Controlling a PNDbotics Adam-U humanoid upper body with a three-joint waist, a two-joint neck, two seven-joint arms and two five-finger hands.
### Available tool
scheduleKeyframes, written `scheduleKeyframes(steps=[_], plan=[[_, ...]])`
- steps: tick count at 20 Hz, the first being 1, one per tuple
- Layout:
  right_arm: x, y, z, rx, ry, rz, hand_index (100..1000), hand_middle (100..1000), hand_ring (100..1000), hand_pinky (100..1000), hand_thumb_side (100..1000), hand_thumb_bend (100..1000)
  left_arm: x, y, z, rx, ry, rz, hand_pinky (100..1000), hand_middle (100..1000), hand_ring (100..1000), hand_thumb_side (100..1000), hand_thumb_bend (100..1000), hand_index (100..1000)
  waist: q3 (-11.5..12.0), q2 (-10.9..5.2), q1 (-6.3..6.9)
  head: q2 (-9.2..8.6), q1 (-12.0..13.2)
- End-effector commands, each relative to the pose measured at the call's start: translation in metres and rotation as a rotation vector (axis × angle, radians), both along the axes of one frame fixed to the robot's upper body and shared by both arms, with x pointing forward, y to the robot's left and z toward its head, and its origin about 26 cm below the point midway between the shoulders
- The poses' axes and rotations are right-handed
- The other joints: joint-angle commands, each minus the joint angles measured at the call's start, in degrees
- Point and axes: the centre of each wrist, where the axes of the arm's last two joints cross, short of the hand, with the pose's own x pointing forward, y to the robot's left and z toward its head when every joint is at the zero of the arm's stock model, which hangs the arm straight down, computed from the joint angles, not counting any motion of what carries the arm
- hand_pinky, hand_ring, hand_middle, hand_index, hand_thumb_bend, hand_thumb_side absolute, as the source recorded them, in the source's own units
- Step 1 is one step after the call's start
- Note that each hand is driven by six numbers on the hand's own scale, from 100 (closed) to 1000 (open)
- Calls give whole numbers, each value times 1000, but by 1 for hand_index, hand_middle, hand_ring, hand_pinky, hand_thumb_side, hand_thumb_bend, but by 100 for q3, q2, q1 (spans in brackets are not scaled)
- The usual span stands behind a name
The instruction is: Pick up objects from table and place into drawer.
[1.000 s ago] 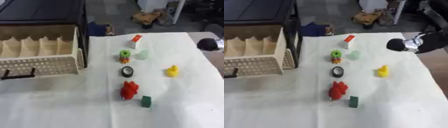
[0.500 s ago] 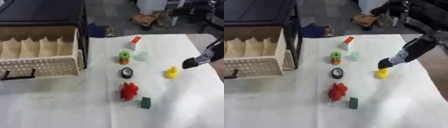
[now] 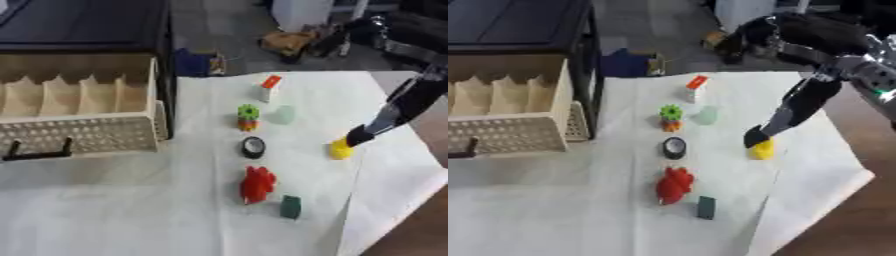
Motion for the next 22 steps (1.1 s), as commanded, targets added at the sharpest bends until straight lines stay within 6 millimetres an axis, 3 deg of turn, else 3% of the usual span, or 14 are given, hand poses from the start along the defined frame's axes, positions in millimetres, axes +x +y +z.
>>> scheduleKeyframes(steps=[1, 9, 16, 22], plan=[[2, 1, 8, 7, 21, 3, 910, 700, 753, 766, 569, 850, -2, -1, 7, 9, -21, -8, 546, 583, 485, 1000, 100, 849, 11, -109, -8, -65, -33], [15, 13, -2, 13, 89, 21, 911, 688, 739, 755, 539, 837, -2, -3, 6, 0, -11, -19, 548, 584, 485, 1000, 100, 848, 56, -141, -12, -77, -137], [23, 18, -11, 1, 145, 36, 910, 674, 730, 746, 499, 832, -2, -4, 6, -13, -7, -20, 547, 583, 486, 1000, 100, 847, 90, -156, -38, -198, -184], [31, 25, -24, -8, 218, 54, 893, 647, 717, 737, 421, 829, -1, -4, 6, -21, -2, -22, 547, 583, 486, 1000, 100, 847, 120, -170, -35, -184, -255]])
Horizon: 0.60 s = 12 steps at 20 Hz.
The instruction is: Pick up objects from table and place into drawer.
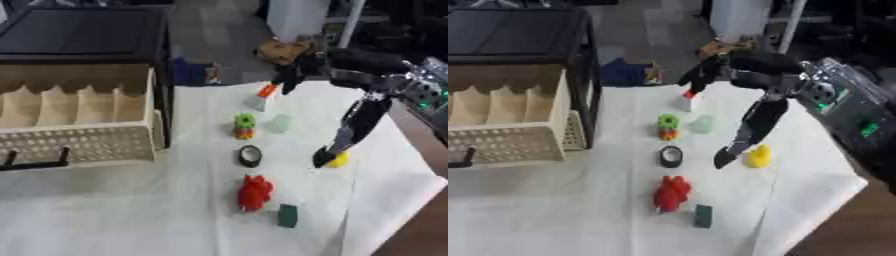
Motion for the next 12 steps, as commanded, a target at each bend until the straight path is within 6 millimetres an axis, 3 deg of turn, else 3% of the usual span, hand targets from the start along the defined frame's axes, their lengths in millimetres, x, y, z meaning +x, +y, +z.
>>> scheduleKeyframes(steps=[1, 12], plan=[[3, 0, 3, -12, 22, 4, 889, 631, 707, 732, 385, 826, -2, 0, 8, 1, -22, -7, 546, 582, 485, 1000, 100, 847, 9, -116, 6, -17, -70], [17, 8, -17, 8, 92, 12, 867, 596, 677, 715, 347, 818, -2, -1, 6, -12, -7, -11, 543, 581, 483, 1000, 100, 846, 23, -105, 34, 75, -174]])
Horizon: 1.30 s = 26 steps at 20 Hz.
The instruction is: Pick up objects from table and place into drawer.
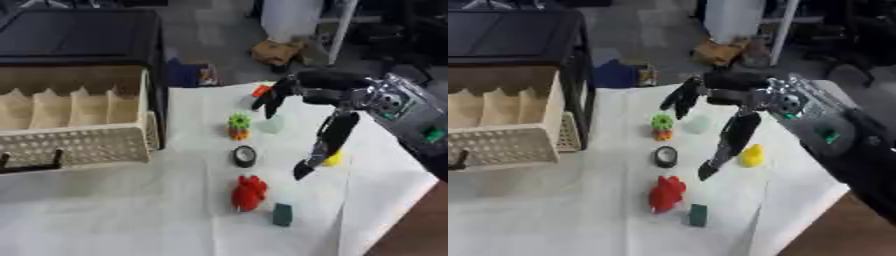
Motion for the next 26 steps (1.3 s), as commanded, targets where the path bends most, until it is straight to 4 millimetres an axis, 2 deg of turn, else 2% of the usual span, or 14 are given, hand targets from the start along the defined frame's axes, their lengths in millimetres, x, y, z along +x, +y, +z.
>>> scheduleKeyframes(steps=[1, 12, 26], plan=[[3, 0, 6, -7, -18, -3, 867, 595, 675, 714, 346, 818, -2, 1, 7, 4, -20, -3, 542, 581, 482, 1000, 100, 845, 10, -89, 23, 39, -31], [10, 3, -13, -27, 4, -7, 863, 593, 674, 708, 325, 810, -2, 0, 5, -5, -9, -2, 541, 579, 481, 1000, 100, 844, 8, -80, 37, 11, -19], [15, 14, -27, -24, 2, -12, 854, 580, 664, 700, 320, 809, -2, 0, 2, -17, 4, 2, 540, 579, 481, 1000, 100, 842, 17, -86, 36, -12, -39]])
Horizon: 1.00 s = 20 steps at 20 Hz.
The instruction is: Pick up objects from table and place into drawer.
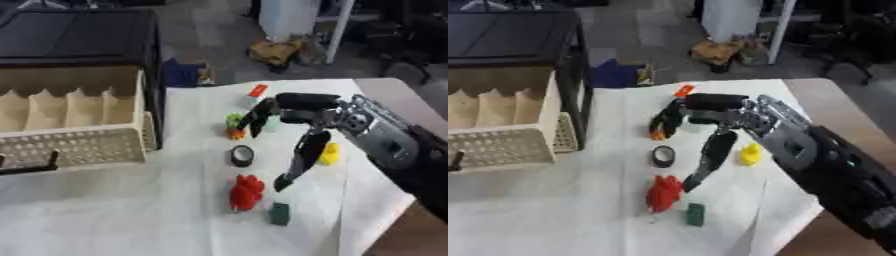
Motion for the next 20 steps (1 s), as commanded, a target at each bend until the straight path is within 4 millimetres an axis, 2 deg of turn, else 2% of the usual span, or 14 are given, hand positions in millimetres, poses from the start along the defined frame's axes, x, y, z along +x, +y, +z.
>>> scheduleKeyframes(steps=[1, 7, 8, 13, 20], plan=[[1, 0, 8, -12, -35, -15, 853, 580, 665, 700, 317, 810, -2, 1, 7, 1, -22, 4, 540, 579, 481, 1000, 100, 842, 9, -87, 9, -18, -11], [1, 7, 5, -29, -40, -20, 850, 586, 672, 702, 310, 832, -2, 1, 7, 1, -20, 6, 540, 579, 481, 1000, 100, 841, 8, -79, 3, -61, 22], [1, 8, 5, -33, -45, -20, 848, 587, 673, 703, 309, 807, -2, 2, 7, 1, -19, 6, 540, 579, 481, 1000, 100, 841, 6, -75, 3, -75, 35], [-2, 14, 4, -51, -50, -16, 850, 589, 678, 701, 297, 790, -2, 2, 5, 1, -13, 10, 540, 578, 480, 1000, 100, 840, -17, -48, 6, -110, 100], [-15, 20, 4, -115, -20, 6, 867, 612, 701, 704, 236, 738, -2, 2, 4, -3, -8, 14, 540, 578, 478, 1000, 100, 839, -41, 25, 15, -163, 154]])
